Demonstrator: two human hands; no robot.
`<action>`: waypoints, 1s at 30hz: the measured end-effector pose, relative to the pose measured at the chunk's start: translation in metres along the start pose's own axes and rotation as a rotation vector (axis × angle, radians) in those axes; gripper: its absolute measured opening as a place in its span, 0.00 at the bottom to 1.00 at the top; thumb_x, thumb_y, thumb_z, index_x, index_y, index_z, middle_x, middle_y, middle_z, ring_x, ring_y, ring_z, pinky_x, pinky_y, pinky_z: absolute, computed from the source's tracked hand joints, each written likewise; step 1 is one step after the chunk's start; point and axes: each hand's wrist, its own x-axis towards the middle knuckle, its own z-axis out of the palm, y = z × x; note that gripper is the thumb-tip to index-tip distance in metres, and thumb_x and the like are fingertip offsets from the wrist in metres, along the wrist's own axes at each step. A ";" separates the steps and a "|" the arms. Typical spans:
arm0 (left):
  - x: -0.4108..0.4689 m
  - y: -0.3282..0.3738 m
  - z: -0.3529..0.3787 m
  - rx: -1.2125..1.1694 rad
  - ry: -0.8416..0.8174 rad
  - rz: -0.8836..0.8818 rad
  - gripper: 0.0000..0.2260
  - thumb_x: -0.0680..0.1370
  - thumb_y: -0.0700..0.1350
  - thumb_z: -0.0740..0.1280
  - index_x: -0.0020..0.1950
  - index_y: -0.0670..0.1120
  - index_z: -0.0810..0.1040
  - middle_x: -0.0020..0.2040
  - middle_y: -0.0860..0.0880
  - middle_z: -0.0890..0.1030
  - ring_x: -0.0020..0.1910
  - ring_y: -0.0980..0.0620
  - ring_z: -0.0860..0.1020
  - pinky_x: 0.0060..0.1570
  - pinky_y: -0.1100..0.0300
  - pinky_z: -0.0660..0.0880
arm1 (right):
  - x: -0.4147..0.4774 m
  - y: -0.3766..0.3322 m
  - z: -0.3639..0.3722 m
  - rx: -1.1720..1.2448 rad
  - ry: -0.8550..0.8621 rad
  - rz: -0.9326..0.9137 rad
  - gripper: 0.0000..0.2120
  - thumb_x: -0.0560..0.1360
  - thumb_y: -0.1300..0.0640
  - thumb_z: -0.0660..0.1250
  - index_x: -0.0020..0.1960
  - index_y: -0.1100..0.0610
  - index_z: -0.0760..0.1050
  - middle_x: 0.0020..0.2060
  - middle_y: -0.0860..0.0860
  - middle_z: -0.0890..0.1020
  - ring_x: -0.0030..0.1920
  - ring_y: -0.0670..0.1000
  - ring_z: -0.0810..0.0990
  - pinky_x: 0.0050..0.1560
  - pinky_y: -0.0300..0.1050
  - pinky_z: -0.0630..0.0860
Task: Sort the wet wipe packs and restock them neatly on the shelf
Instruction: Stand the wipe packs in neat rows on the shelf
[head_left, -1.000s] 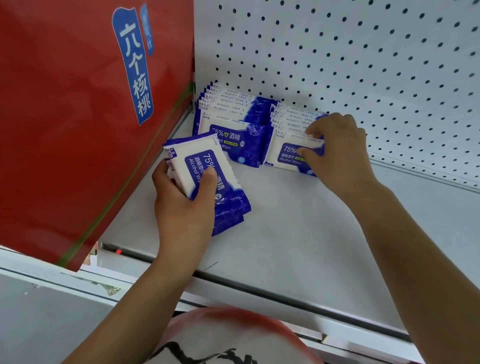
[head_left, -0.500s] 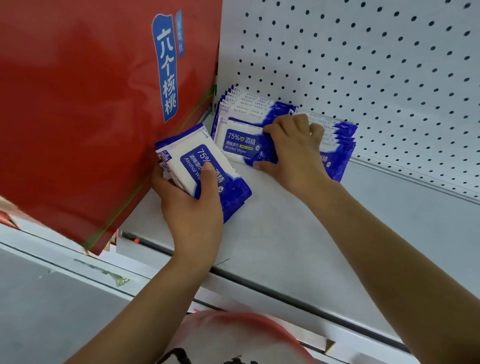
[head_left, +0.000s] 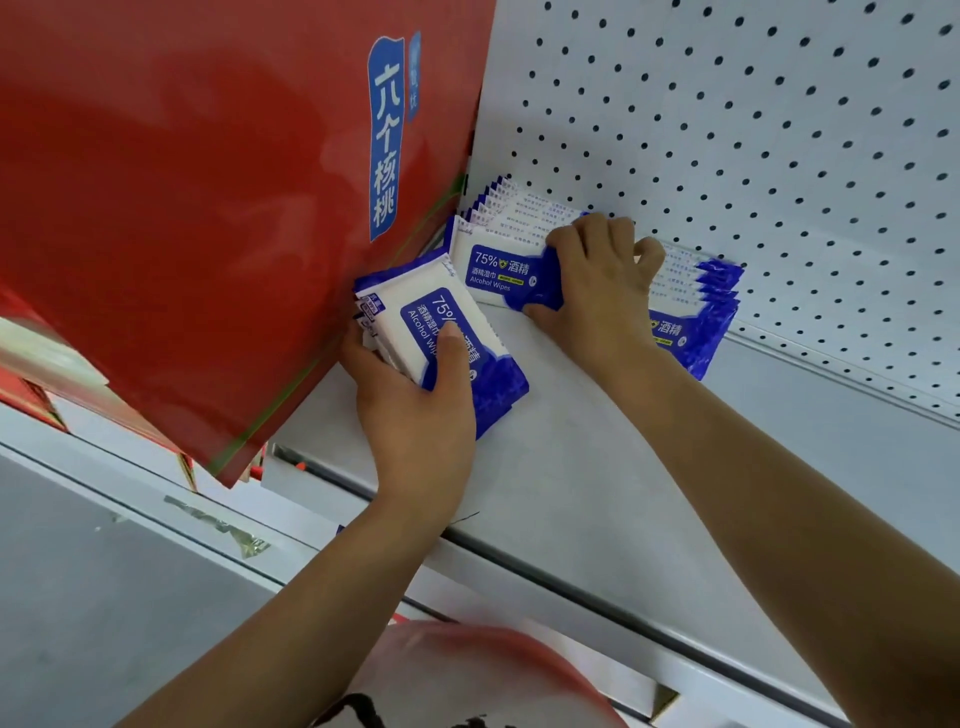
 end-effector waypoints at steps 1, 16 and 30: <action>0.000 0.000 0.000 -0.002 0.000 -0.003 0.31 0.78 0.51 0.72 0.76 0.53 0.61 0.55 0.64 0.74 0.49 0.62 0.80 0.32 0.73 0.75 | 0.001 0.000 0.001 -0.016 0.004 0.017 0.30 0.69 0.43 0.76 0.63 0.56 0.71 0.63 0.57 0.74 0.66 0.59 0.70 0.64 0.60 0.62; 0.002 0.001 -0.001 -0.026 -0.053 -0.022 0.28 0.78 0.52 0.73 0.73 0.57 0.63 0.54 0.65 0.76 0.49 0.64 0.81 0.33 0.71 0.77 | -0.033 -0.021 -0.054 0.603 0.026 0.251 0.15 0.78 0.42 0.68 0.56 0.53 0.76 0.52 0.47 0.79 0.53 0.46 0.77 0.53 0.40 0.75; 0.004 -0.003 -0.004 -0.058 -0.088 -0.009 0.20 0.84 0.51 0.64 0.74 0.56 0.63 0.55 0.62 0.78 0.49 0.69 0.82 0.37 0.68 0.79 | -0.036 -0.017 -0.073 1.089 -0.484 0.457 0.10 0.76 0.49 0.72 0.53 0.53 0.77 0.44 0.50 0.87 0.46 0.47 0.86 0.49 0.48 0.82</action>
